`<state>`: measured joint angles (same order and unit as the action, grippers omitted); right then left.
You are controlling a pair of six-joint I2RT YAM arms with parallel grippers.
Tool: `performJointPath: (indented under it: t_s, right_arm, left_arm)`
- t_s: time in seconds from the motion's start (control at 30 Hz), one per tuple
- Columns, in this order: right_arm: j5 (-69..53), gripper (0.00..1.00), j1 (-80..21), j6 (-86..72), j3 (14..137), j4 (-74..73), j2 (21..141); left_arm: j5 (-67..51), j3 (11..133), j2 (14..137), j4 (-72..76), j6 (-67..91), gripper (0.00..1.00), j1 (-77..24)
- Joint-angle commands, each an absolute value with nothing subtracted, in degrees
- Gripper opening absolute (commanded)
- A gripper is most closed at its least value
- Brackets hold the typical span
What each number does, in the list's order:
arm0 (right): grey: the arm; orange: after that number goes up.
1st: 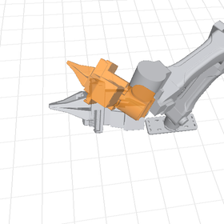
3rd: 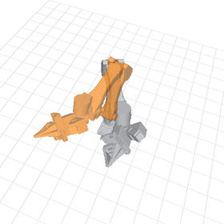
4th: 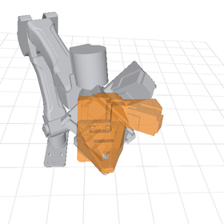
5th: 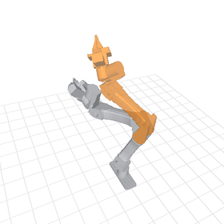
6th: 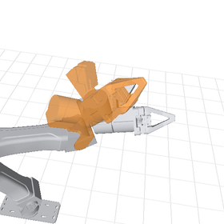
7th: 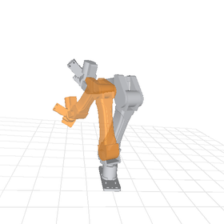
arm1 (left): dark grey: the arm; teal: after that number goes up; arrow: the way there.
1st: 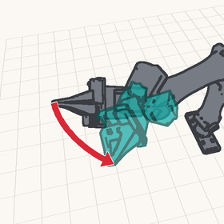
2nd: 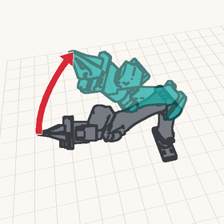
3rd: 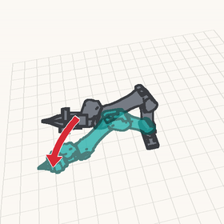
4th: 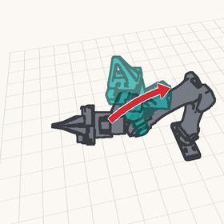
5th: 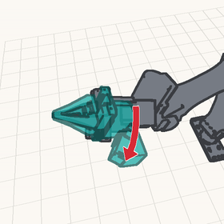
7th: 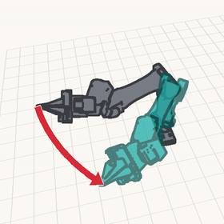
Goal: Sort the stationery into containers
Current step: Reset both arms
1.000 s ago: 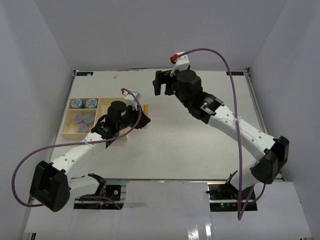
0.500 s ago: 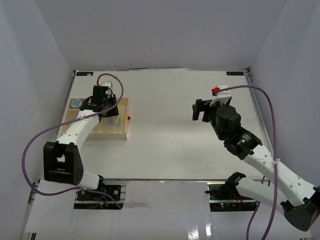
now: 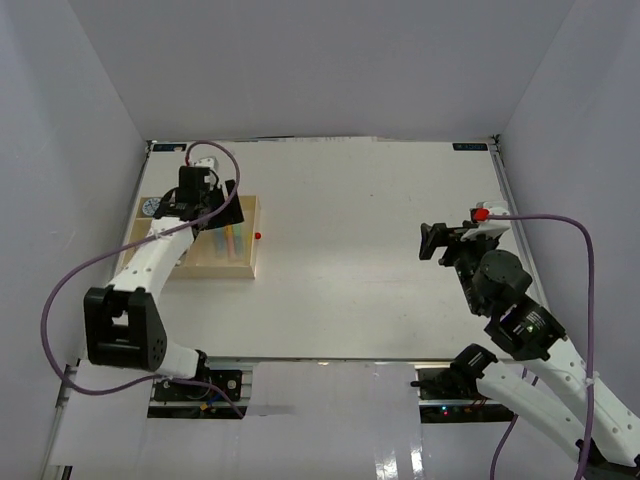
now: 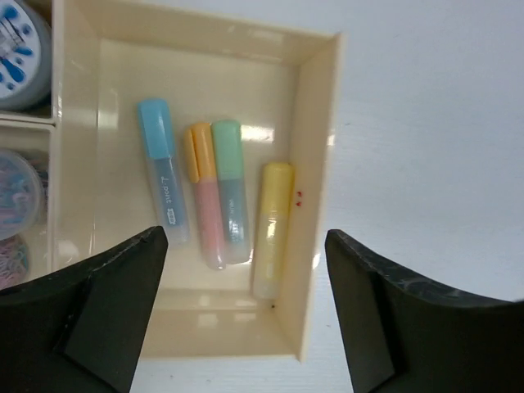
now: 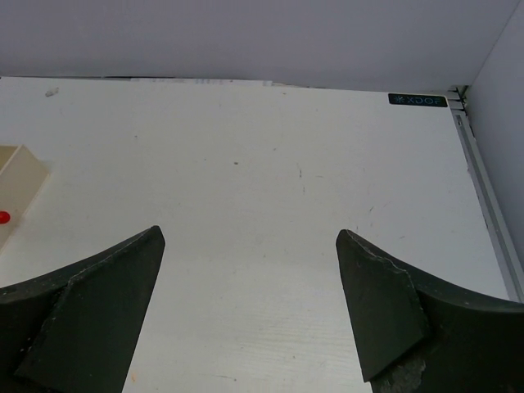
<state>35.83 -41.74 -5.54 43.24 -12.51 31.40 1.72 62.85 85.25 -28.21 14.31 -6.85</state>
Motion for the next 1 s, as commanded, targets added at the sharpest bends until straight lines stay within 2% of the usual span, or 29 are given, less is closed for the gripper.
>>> performJointPath:
  t_s: [0.0,0.07,0.3,0.43,0.67,0.97]
  right_arm:
    - [38.8,0.92,-41.7,-2.8,42.7,-13.6,27.5]
    - [39.6,0.90,-41.7,-1.8,42.4,-14.1,24.5]
    - [42.8,0.90,-41.6,1.5,41.2,-16.2,15.6]
    - [43.1,0.90,-41.7,3.0,40.6,-17.4,11.8]
    - [42.8,0.90,-41.7,2.0,37.1,-19.0,4.2]
    - [43.2,0.90,-41.6,0.4,32.9,-20.4,-1.5]
  left_arm:
    - [-2.3,65.8,70.5,-28.9,16.2,0.90,-6.7]
    - [-2.5,65.7,64.9,-30.7,16.6,0.97,-6.6]
    - [2.3,63.5,36.3,-37.2,17.7,0.98,-6.7]
    - [6.1,62.8,28.5,-44.2,19.6,0.98,-7.3]
    - [13.7,61.0,17.1,-48.1,22.8,0.98,-11.3]
    - [16.0,56.9,7.0,-51.9,22.5,0.98,-12.6]
